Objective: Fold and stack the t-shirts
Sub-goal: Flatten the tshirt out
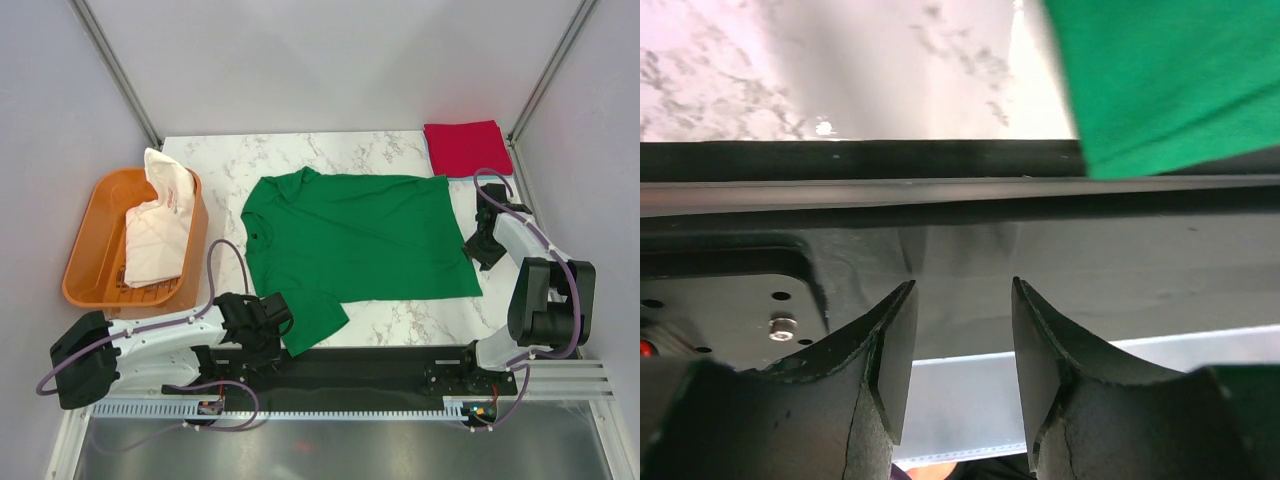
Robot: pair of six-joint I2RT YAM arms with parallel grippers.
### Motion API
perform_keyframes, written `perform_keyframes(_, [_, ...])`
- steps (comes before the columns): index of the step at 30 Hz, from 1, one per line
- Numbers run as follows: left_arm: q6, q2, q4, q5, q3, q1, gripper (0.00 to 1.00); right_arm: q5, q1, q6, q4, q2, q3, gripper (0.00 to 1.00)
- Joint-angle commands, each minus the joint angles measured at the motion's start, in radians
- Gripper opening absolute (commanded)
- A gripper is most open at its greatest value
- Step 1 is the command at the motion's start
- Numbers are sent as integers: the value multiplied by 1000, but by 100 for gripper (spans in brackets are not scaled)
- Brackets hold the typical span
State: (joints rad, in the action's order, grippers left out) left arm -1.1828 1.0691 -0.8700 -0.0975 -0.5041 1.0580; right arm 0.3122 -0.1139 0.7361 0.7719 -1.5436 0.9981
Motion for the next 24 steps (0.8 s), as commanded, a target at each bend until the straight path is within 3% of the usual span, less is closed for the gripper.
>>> perform_keyframes(1, [-46, 6, -18, 13, 12, 8, 50, 8, -4, -7, -22, 27, 7, 47])
perform_keyframes(10, [-46, -86, -18, 13, -47, 10, 50, 15, -6, -18, -29, 33, 2, 47])
perform_keyframes(19, [-46, -83, -18, 13, -122, 11, 50, 14, -7, -32, -34, 31, 7, 47])
perform_keyframes(20, [-113, -84, 327, 204, -132, 11, 54, 16, -7, -35, -34, 33, 7, 47])
perform_keyframes(21, [-174, -90, 330, 217, -157, 11, 55, 15, -7, -35, -33, 33, 8, 47])
perform_keyframes(24, [-102, -100, 330, 235, -224, 11, 59, 15, -9, -38, -33, 34, 8, 47])
